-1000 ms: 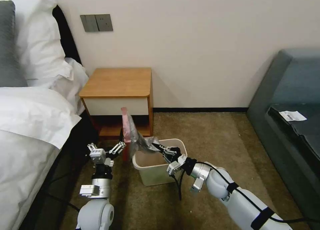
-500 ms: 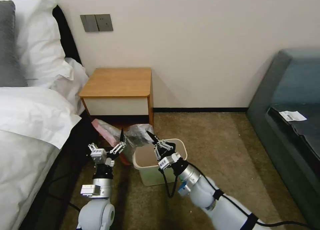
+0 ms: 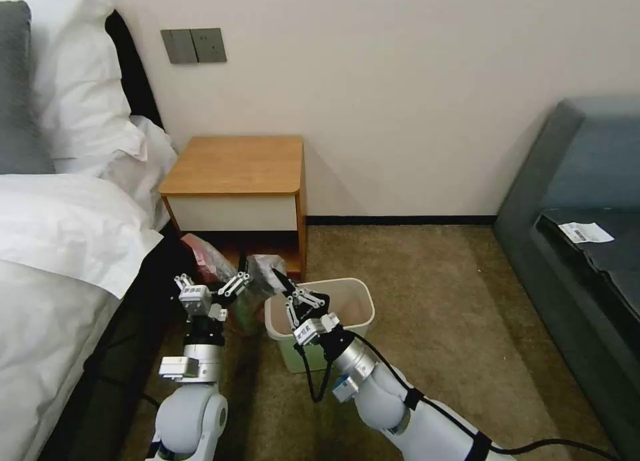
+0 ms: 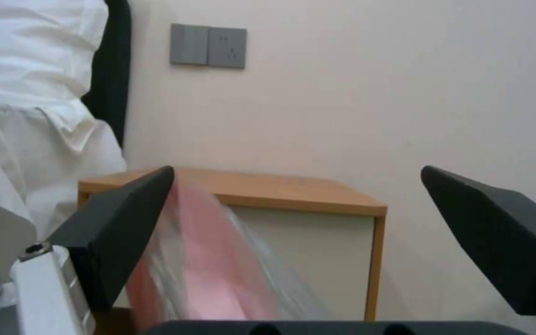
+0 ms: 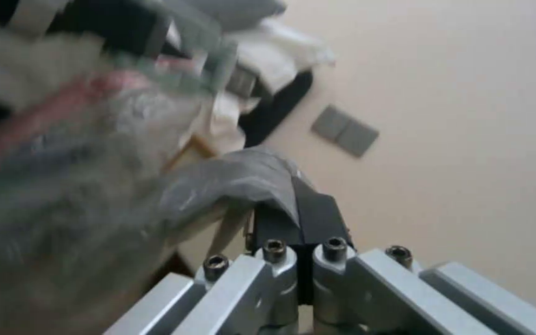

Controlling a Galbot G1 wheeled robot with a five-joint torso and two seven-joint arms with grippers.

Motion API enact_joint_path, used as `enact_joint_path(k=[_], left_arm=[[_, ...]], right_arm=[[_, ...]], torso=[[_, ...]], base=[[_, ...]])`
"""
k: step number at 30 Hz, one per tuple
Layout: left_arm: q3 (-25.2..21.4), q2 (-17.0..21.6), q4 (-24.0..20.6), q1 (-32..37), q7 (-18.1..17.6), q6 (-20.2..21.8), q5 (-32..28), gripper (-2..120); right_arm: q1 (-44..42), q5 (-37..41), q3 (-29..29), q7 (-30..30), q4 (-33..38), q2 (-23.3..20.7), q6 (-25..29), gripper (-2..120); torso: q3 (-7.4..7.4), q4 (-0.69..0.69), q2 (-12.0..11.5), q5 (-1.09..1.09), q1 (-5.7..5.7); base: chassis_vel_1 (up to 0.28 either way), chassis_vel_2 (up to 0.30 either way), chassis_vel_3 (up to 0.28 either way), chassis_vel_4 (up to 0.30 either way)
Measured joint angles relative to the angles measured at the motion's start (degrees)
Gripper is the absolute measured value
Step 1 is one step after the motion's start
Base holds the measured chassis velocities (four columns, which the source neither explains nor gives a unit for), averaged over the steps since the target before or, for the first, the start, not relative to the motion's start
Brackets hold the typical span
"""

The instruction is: Pick up the garbage bag from the table and place it over the trash can.

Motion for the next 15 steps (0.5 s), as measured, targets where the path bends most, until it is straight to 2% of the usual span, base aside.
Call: enact_joint_path(k=[4, 15], left_arm=[[0.3, 0.04, 0.81, -0.22, 0.0, 0.02, 0.19, 99], [0.77, -0.53, 1.69, 0.03, 0.09, -0.04, 1.4, 99]], right_arm=[[-3.26, -1.62, 3.75, -2.59, 1.08, -3.11, -0.76, 0], [-5.48, -6.38, 11.46, -4.11, -3.52, -4.93, 3.69, 0]], torso=[[0.0, 0.0, 0.0, 0.0, 0.0], [0.0, 0.01, 0.0, 0.01, 0.0]], base=[[0.0, 0.0, 0.0, 0.0], [0.0, 0.0, 0.0, 0.0]])
